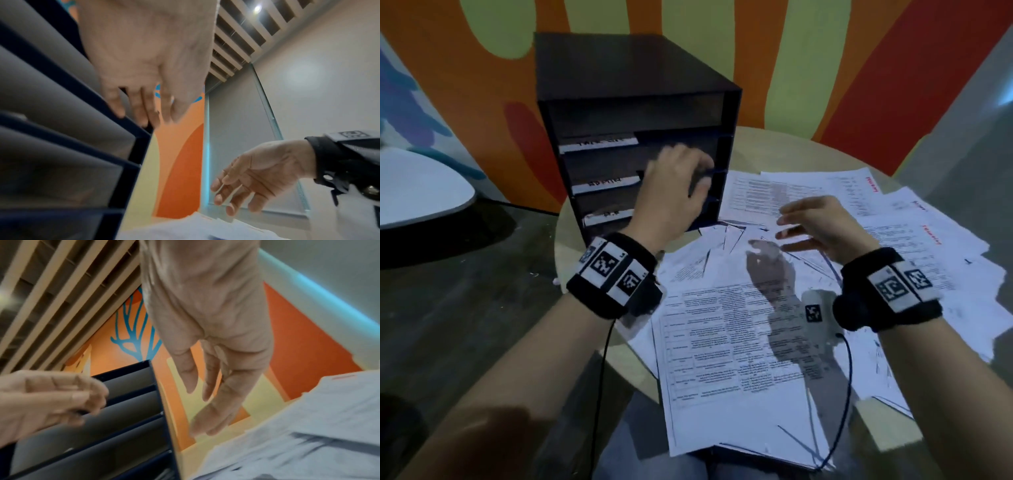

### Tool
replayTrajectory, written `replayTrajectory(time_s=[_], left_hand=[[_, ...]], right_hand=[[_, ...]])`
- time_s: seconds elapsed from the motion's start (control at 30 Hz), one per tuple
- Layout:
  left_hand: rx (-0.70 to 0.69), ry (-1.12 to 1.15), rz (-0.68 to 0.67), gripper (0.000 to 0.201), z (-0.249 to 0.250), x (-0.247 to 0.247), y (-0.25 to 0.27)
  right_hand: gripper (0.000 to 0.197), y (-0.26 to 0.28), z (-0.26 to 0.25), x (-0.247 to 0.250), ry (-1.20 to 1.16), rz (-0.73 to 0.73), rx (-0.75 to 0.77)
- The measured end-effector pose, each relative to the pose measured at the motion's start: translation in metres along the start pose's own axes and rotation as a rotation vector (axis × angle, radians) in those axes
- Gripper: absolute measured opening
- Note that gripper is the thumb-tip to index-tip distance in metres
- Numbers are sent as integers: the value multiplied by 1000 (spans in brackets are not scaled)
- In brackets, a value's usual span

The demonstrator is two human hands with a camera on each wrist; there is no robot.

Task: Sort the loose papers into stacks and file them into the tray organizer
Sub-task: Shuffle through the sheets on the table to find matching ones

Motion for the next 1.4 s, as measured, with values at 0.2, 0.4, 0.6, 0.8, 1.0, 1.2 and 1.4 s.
replayTrajectory(time_s=[0.2,0.4,0.6,0.8,1.0,1.2,1.4], left_hand=[[200,199,-879,62,19,-107,43],[103,-24,-1127,101,35,-157,62],[182,35,-1120,84,44,-172,59],[182,186,-994,40,41,-175,49],[398,524,-548,40,36,-154,10],[691,839,-274,37,35,-160,-9],[816,885,-197,6,48,-173,-10]], right_hand=[[27,5,60,64,332,192,-78],[30,10,112,75,822,44,-97],[58,16,123,71,956,-31,17],[57,28,122,79,837,-83,12],[63,36,108,113,147,9,-49],[93,35,108,149,-245,205,-67],[37,36,117,148,-385,114,-37]])
Point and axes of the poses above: each hand's wrist, its own y-axis away from the middle knuckle, its own x-axis out of the back of the hand, z = x × y, the point moved 6 cm from there along -y, towards the middle knuckle, and after that the axes turned 6 degrees about -x, right-handed, at the moved point
